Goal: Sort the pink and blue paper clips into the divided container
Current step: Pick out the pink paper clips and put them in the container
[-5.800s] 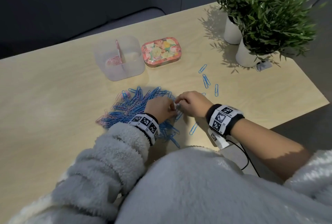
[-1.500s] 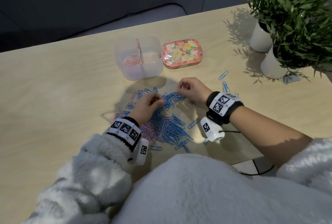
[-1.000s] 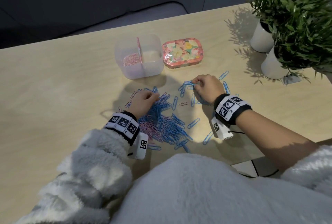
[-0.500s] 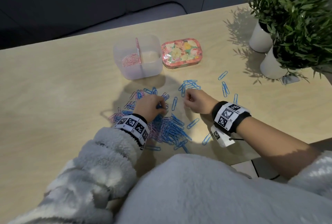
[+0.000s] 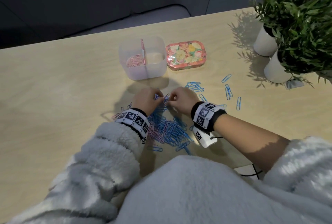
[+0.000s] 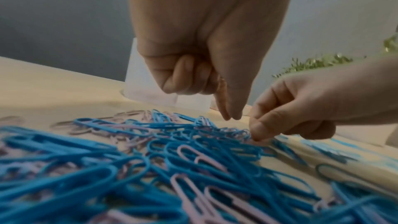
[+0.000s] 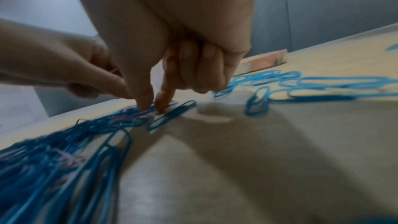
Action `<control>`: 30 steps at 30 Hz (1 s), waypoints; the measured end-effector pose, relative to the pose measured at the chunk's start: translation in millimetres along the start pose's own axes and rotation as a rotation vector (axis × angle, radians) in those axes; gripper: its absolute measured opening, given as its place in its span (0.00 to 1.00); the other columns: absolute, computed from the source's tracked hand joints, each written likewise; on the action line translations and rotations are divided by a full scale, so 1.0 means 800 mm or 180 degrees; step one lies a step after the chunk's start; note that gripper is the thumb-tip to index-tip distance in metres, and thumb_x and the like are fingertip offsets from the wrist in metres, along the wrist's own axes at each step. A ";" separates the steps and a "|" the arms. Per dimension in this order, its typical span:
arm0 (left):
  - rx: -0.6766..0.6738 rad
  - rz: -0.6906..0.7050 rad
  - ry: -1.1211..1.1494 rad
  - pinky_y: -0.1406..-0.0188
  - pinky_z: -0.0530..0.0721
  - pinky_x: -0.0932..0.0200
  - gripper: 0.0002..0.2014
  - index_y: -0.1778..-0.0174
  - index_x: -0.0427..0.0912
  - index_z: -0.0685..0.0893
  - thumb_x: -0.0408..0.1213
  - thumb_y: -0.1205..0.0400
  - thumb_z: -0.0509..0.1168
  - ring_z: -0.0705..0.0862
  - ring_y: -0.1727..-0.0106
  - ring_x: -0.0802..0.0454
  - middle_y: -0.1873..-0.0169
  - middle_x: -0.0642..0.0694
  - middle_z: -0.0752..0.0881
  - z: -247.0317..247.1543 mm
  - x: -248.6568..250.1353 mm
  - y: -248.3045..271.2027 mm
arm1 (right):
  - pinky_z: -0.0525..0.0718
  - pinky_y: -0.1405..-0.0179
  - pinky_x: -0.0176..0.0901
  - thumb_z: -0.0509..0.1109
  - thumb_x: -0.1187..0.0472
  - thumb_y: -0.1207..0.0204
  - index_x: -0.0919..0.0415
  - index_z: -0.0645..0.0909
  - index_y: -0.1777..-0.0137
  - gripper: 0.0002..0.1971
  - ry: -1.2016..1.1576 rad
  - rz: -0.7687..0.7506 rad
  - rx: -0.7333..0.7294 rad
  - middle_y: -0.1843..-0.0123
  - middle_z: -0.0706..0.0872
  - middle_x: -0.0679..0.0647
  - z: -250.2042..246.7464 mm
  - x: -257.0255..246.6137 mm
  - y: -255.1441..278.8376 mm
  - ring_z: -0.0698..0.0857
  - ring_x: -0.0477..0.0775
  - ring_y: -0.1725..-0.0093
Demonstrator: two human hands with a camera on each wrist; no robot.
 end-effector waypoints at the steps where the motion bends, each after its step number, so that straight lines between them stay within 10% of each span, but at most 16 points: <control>1: -0.0065 0.0000 -0.0088 0.54 0.82 0.51 0.08 0.52 0.47 0.86 0.45 0.24 0.67 0.83 0.53 0.44 0.55 0.43 0.86 0.005 0.001 -0.005 | 0.75 0.58 0.42 0.73 0.53 0.30 0.57 0.85 0.58 0.07 0.0068 0.0009 0.0000 0.53 0.89 0.56 0.003 -0.003 -0.002 0.85 0.58 0.51; 9: -0.0156 -0.0075 0.0039 0.55 0.76 0.55 0.07 0.54 0.43 0.84 0.41 0.21 0.65 0.82 0.52 0.44 0.58 0.44 0.85 0.001 0.003 -0.019 | 0.79 0.52 0.46 0.66 0.62 0.29 0.57 0.82 0.60 0.03 0.0081 0.0036 -0.0191 0.52 0.89 0.58 0.007 0.018 0.006 0.85 0.61 0.50; 16: 0.0056 -0.0179 0.0406 0.60 0.71 0.59 0.11 0.46 0.41 0.85 0.41 0.20 0.64 0.78 0.58 0.46 0.64 0.45 0.79 -0.022 -0.007 -0.036 | 0.68 0.82 0.22 0.60 0.70 0.24 0.54 0.70 0.63 0.11 -0.1605 0.0297 -0.0008 0.69 0.76 0.50 -0.015 0.053 0.006 0.75 0.38 0.79; 20: 0.0094 0.0103 0.0022 0.62 0.72 0.58 0.09 0.49 0.45 0.86 0.41 0.22 0.66 0.83 0.56 0.42 0.66 0.46 0.80 -0.020 0.000 -0.024 | 0.70 0.86 0.29 0.54 0.70 0.20 0.58 0.76 0.60 0.12 -0.2149 0.0501 -0.0112 0.70 0.78 0.52 -0.015 0.040 -0.003 0.73 0.36 0.86; 30: -0.0046 0.0256 -0.0694 0.60 0.75 0.57 0.06 0.53 0.48 0.85 0.43 0.23 0.68 0.85 0.50 0.47 0.54 0.46 0.88 0.006 -0.003 0.018 | 0.74 0.56 0.42 0.71 0.55 0.27 0.51 0.86 0.47 0.10 0.0471 -0.0537 -0.0143 0.50 0.88 0.54 -0.016 -0.019 -0.027 0.84 0.56 0.50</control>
Point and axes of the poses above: each hand's wrist, its own y-axis away from the middle knuckle, its own z-axis out of the palm, x = y × z, the point moved 8 cm from there along -y, towards the middle knuckle
